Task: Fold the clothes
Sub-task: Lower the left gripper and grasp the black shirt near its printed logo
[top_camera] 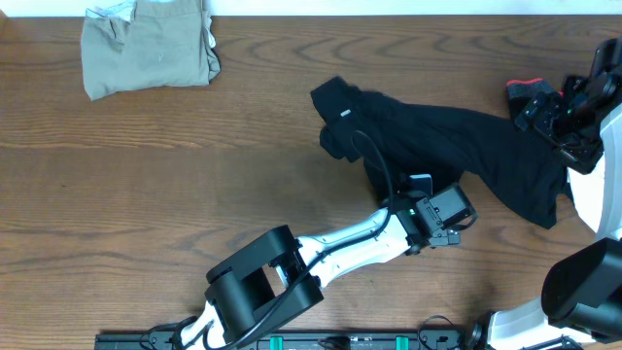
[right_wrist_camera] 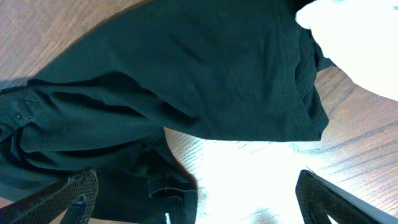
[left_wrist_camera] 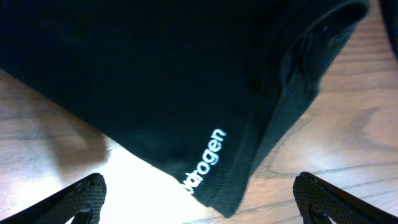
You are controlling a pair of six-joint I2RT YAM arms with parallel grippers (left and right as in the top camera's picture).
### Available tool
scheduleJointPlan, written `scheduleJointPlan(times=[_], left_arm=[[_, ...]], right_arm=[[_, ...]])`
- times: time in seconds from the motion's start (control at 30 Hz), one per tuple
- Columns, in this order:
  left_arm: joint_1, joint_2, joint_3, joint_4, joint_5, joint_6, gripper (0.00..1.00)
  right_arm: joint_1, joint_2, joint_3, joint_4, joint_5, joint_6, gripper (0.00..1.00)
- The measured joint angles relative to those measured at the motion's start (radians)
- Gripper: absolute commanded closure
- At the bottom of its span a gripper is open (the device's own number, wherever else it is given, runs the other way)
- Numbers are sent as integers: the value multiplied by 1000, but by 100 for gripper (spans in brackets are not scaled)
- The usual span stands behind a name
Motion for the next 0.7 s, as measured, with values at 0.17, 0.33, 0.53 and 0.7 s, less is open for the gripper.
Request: scheduleJointPlan(times=[0.17, 0.33, 0.53, 0.7], left_arm=[[0, 5, 5, -1, 0, -60, 2], [0, 40, 6, -2, -1, -91, 2], [-2, 48, 16, -2, -29, -74, 2], [-1, 48, 16, -3, -39, -71, 5]], right_arm=[[0, 0, 0, 0, 0, 0, 1], [0, 0, 0, -3, 0, 0, 1], [0, 0, 0, -5, 1, 0, 1], [0, 0, 0, -8, 2, 0, 1]])
